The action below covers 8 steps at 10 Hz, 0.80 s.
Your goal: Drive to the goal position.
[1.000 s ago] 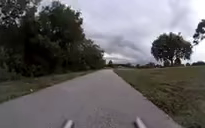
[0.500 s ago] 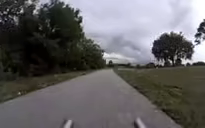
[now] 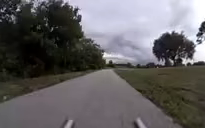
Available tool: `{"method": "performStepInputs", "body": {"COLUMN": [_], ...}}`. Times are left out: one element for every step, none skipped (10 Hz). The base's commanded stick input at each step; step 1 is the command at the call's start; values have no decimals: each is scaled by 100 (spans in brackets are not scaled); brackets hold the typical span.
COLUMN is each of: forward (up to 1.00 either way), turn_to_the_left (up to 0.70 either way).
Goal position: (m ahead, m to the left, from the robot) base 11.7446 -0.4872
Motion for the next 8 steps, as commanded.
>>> {"method": "performStepInputs", "body": {"forward": [85,85,85,85,85,85,85,85], "turn_to_the_left": [0,0,0,0,0,0,0,0]}}
